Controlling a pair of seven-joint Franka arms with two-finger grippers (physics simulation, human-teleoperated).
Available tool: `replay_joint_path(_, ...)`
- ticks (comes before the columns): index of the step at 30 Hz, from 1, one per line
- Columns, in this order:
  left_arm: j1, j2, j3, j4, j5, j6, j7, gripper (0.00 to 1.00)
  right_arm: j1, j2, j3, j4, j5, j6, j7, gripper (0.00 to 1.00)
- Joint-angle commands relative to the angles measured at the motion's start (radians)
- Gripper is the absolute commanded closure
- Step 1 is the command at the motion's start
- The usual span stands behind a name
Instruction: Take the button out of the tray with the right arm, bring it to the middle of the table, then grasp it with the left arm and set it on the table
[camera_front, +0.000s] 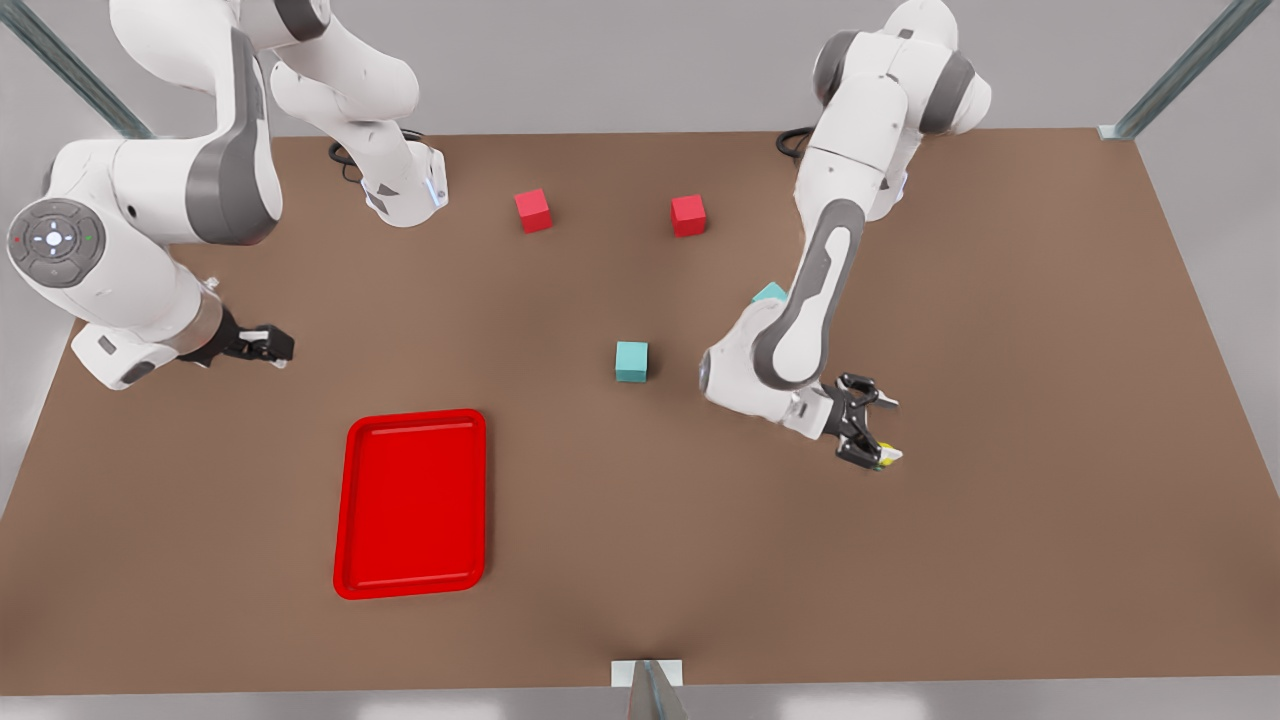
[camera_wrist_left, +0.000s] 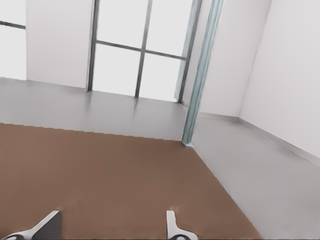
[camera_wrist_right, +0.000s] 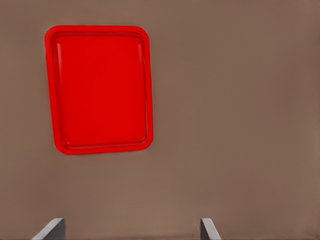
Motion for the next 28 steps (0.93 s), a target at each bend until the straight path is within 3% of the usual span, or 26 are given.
replay_joint_path(1,0.006,-0.047,0.039,0.118,-0.743,-0.045,2.263,0.00,0.000,0.004,-0.001,-0.005,-0.056,-0.006,0.013,0.00)
replay_joint_path(2,0.078,-0.048,0.077,0.231,-1.016,-0.212,2.370,0.00,-0.003,0.009,-0.001,-0.008,-0.070,-0.027,0.013,0.00)
replay_joint_path(3,0.165,-0.047,0.077,0.342,-1.091,-0.370,2.442,0.00,-0.006,0.018,-0.001,-0.008,-0.073,-0.041,0.013,0.00)
replay_joint_path(5,0.230,-0.134,0.079,0.476,-1.039,-0.508,2.451,0.00,-0.014,0.021,-0.001,-0.009,-0.085,-0.056,0.013,0.00)
replay_joint_path(6,0.283,-0.245,0.042,0.453,-0.960,-0.505,2.458,0.00,-0.014,0.021,-0.001,-0.009,-0.085,-0.056,0.013,0.00)
replay_joint_path(7,0.362,-0.367,-0.074,0.378,-0.849,-0.479,2.454,0.00,-0.014,0.021,-0.001,-0.008,-0.087,-0.056,0.013,0.00)
replay_joint_path(10,0.449,-0.596,-0.174,0.043,-0.788,-0.186,2.448,0.00,-0.020,0.030,0.001,-0.001,-0.087,-0.048,0.015,0.00)
replay_joint_path(18,0.466,-0.602,-0.191,0.002,-0.797,-0.165,2.447,0.00,-0.003,0.029,0.008,0.003,0.059,0.001,0.015,0.00)
replay_joint_path(28,0.465,-0.601,-0.191,0.003,-0.795,-0.168,2.447,0.00,-0.002,0.029,0.008,0.003,0.068,-0.001,0.015,0.00)
